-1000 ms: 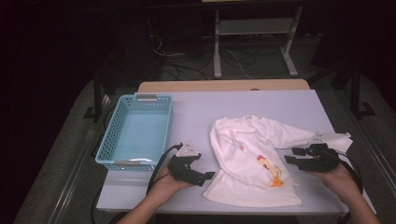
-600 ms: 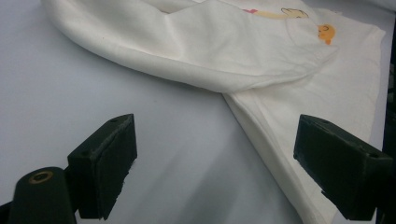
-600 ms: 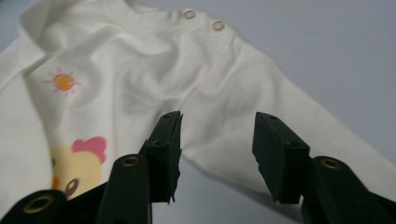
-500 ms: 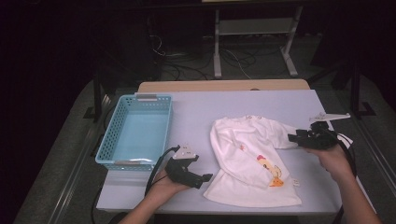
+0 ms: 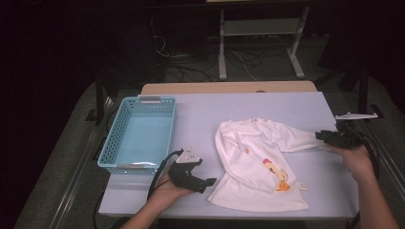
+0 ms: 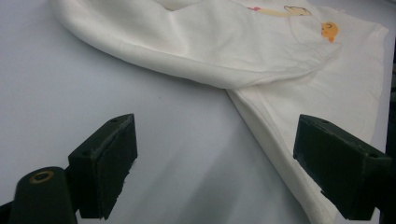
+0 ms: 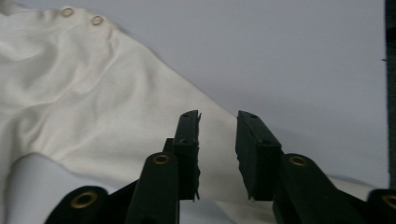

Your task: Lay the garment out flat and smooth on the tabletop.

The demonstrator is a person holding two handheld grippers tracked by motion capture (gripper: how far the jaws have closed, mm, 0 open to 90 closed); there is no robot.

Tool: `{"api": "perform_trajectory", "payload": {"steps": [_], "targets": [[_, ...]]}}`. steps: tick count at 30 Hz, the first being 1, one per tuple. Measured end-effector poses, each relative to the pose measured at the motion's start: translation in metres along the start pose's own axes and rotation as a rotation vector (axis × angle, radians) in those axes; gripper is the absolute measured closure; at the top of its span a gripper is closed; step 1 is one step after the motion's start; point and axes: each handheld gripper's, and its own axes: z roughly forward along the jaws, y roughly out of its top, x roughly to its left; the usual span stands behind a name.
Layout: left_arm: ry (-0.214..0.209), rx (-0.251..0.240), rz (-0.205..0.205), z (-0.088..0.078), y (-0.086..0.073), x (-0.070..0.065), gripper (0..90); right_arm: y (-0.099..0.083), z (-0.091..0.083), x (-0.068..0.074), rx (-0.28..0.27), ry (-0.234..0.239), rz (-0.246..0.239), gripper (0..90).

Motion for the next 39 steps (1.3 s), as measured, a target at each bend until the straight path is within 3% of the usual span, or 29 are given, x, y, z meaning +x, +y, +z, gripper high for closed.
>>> {"api": "perform_trajectory", "payload": {"steps": [5, 12, 26, 29, 34, 39], "targets": [[-0.001, 0.001, -0.002, 0.001, 0.0, 0.0, 13.1, -0.001, 0.008, -0.01, 0.036, -0.034, 0.008, 83.9], [-0.004, -0.001, -0.002, -0.001, 0.0, 0.0, 13.3, -0.008, 0.015, -0.013, 0.116, -0.057, -0.011, 84.5], [-0.006, -0.004, 0.001, -0.002, -0.001, -0.001, 13.4, -0.029, -0.011, 0.001, 0.18, -0.027, -0.029, 84.0], [-0.007, -0.005, -0.001, -0.002, 0.0, 0.0, 13.4, -0.03, -0.013, -0.001, 0.165, -0.02, -0.016, 80.6], [-0.006, -0.004, 0.0, -0.002, 0.0, 0.001, 13.5, -0.024, -0.017, -0.002, 0.091, 0.005, 0.008, 71.2], [-0.006, -0.005, 0.002, -0.002, 0.0, 0.0, 13.5, -0.016, -0.01, 0.0, 0.069, 0.011, 0.016, 62.3]]}}
